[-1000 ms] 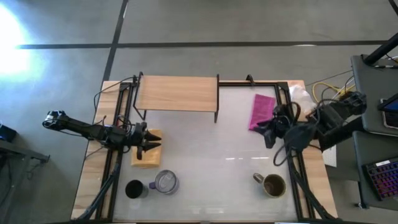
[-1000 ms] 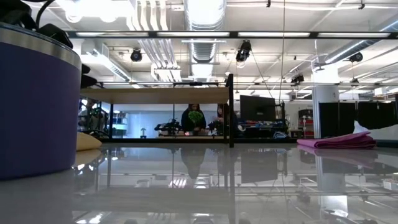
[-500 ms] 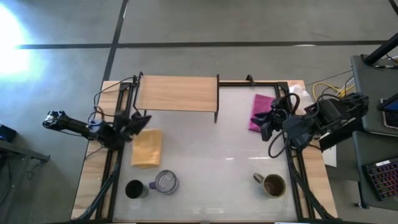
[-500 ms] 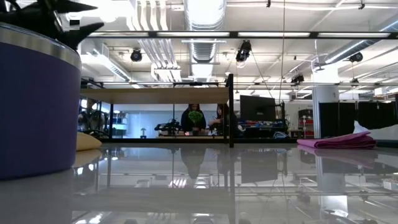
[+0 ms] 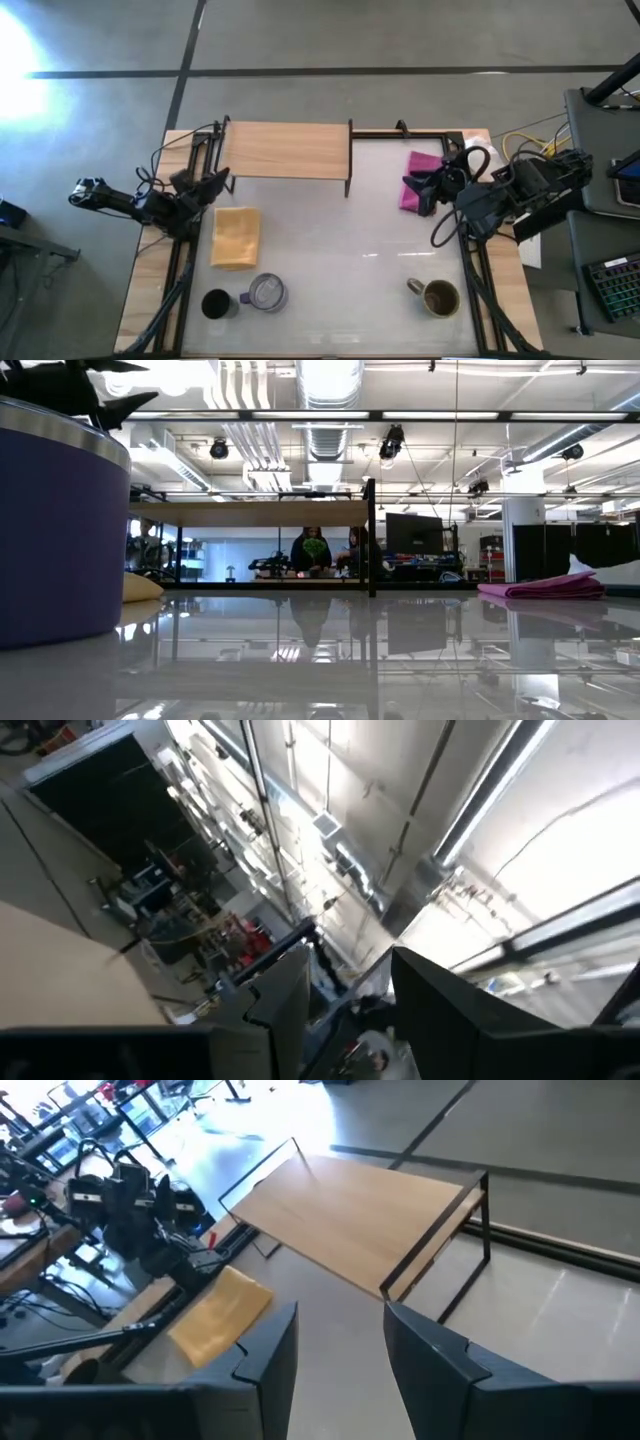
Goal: Stack small to large cups/mugs on shelf
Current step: Put the black cup on the shelf
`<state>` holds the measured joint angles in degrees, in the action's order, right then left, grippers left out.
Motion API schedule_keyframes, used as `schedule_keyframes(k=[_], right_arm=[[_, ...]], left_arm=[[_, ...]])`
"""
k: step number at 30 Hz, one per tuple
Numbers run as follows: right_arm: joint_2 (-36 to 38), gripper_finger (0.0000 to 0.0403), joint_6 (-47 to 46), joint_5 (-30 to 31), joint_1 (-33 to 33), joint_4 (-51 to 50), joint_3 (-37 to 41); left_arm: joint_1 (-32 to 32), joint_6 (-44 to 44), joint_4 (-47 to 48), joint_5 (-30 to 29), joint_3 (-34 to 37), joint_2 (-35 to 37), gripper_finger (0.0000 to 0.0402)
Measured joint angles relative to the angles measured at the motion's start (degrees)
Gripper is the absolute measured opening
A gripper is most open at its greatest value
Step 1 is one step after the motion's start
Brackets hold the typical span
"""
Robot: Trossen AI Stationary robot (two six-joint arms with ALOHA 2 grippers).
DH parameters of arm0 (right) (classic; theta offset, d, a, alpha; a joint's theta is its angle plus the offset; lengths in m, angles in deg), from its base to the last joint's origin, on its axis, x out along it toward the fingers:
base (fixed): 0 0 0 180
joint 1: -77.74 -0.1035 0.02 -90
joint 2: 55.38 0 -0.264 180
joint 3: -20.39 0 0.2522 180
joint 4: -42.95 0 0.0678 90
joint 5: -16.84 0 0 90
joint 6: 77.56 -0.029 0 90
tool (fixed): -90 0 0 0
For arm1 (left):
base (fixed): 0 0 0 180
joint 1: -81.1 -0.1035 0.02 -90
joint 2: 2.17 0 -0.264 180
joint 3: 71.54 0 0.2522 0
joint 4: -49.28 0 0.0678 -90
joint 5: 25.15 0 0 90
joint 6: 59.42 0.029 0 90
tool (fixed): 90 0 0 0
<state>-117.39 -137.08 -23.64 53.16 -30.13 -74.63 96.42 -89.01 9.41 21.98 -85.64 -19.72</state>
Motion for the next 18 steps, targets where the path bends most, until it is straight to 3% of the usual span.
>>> schedule_keyframes(k=[4,7,9,14,18], right_arm=[[0.0,0.0144,-0.2,0.0,0.0,0.0,0.0],[0.2,0.0144,0.0,-0.1,0.4,-0.2,0.0],[0.6,0.0144,0.4,-0.2,0.9,-0.5,0.0],[1.7,0.0144,2.6,-0.5,2.5,-0.4,0.0],[2.4,0.0144,3.9,-2.0,3.4,-0.5,0.0]], left_arm=[[0.0,1.4,-0.7,2.0,-0.4,0.4,0.0130],[0.0,2.1,8.8,7.2,-5.2,0.4,0.0130],[0.0,2.0,21.7,9.5,-11.2,0.4,0.0130],[0.1,-0.2,66.8,12.3,-32.3,-5.1,0.0130],[0.1,0.9,87.3,16.5,-47.9,-14.6,0.0130]])
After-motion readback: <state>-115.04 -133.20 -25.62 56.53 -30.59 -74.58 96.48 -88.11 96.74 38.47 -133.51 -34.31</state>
